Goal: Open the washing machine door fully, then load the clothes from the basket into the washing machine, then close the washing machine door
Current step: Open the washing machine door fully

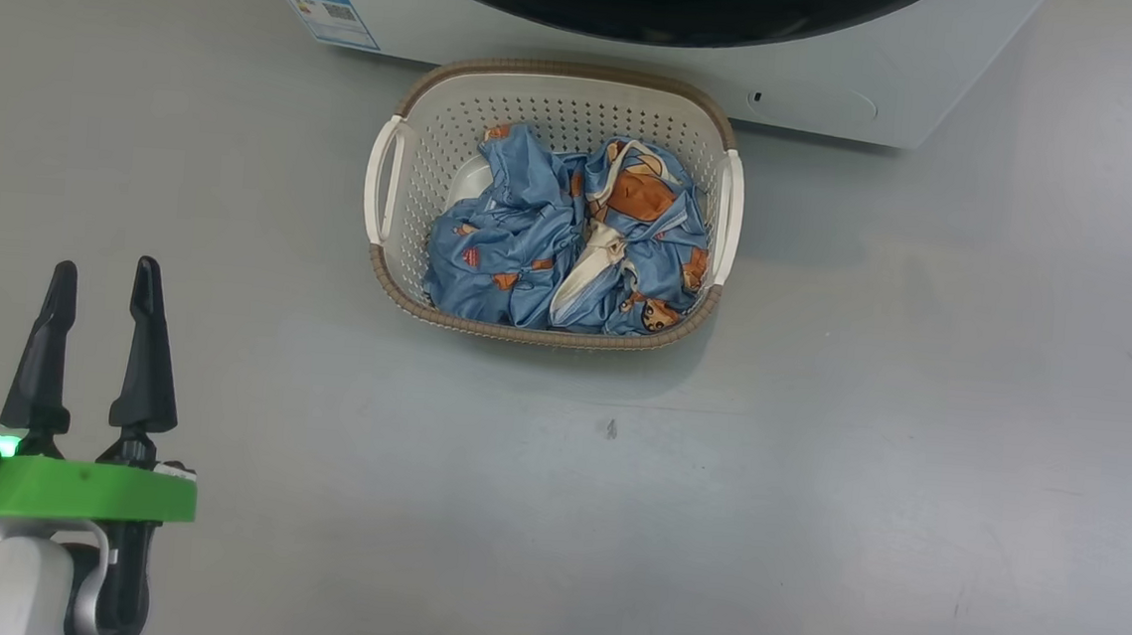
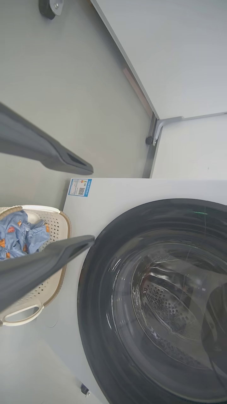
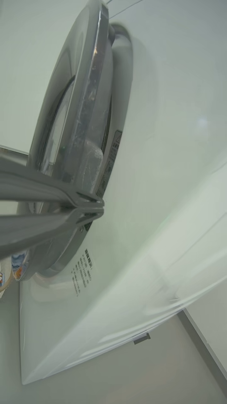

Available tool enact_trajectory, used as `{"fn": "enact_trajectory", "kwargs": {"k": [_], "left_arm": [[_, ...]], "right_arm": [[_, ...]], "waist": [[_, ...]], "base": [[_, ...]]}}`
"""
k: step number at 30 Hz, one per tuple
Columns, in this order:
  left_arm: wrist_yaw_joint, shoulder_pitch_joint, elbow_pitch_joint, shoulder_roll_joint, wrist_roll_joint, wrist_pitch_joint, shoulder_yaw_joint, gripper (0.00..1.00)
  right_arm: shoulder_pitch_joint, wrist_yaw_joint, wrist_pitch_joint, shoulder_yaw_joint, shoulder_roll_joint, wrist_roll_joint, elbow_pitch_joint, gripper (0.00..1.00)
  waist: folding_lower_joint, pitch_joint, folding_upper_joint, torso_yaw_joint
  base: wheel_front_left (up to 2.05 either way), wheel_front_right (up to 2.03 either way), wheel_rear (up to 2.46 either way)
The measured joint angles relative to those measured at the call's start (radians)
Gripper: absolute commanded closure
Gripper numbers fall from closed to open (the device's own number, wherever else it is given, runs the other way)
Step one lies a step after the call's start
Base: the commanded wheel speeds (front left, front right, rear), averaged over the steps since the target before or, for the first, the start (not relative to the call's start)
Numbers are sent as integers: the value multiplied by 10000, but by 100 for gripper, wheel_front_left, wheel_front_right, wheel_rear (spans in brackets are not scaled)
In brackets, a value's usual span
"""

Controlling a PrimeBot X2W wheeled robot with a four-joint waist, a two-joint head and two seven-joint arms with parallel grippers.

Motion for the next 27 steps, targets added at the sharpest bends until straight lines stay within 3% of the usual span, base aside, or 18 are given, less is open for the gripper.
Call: {"fn": "enact_trajectory", "kwargs": {"k": [27], "left_arm": [[0,-109,226,-443,-75,0,96,0]], "right_arm": [[-1016,-2,1229,493,-466,449,451,100]], "waist": [[0,531,0,915]], "base": [[0,0,0]]}}
